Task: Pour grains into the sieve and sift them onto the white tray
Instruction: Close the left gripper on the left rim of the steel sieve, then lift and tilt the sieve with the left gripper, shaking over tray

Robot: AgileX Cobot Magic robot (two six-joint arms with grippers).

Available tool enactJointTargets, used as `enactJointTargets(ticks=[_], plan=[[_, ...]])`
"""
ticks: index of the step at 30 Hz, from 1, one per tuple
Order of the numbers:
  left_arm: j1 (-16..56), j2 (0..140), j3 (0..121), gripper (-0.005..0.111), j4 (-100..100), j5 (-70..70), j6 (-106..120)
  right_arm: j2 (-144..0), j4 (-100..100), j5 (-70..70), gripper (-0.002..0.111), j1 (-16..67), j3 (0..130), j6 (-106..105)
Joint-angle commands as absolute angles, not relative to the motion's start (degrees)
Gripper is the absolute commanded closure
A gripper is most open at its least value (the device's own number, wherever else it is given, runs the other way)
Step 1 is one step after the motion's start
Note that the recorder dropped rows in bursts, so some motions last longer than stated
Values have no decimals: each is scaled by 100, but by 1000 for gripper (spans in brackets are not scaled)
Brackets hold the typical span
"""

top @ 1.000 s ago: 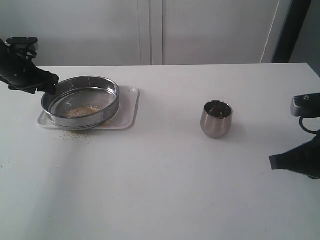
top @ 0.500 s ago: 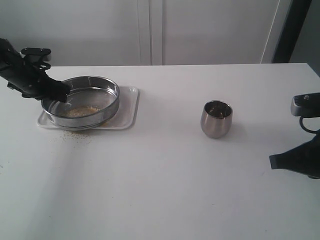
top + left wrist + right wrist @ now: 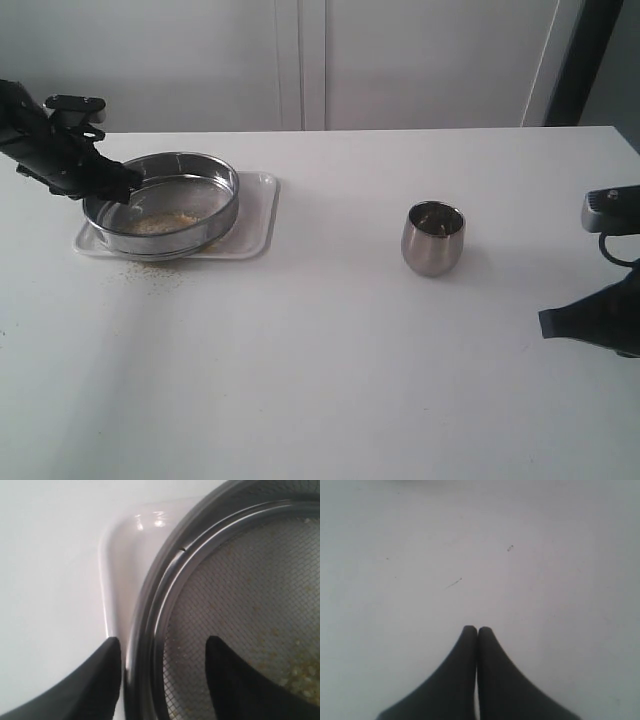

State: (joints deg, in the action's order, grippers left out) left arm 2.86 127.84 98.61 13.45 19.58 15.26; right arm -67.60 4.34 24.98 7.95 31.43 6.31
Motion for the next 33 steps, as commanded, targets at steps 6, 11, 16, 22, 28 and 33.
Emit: enactJointTargets(ticks=[6,11,16,22,28,33], plan=[[313,12866,9883,71,1348,2014,1476,-6726,451,2433,108,741,3117,632],[313,12866,9883,101,1271,2068,1498,-6726,451,2425,108,741,3117,632],[313,12866,9883,107,1253,2080,1437,-6726,441,2416,108,741,3117,632],[275,12866,9980,107,1253,2156,454,-6726,441,2416,108,741,3117,632],[246,12866,10469,107,1253,2711,196,-6726,441,2413,108,741,3117,632],[246,12844,10974,107,1314,3387,193,-6726,441,2413,108,741,3117,632]])
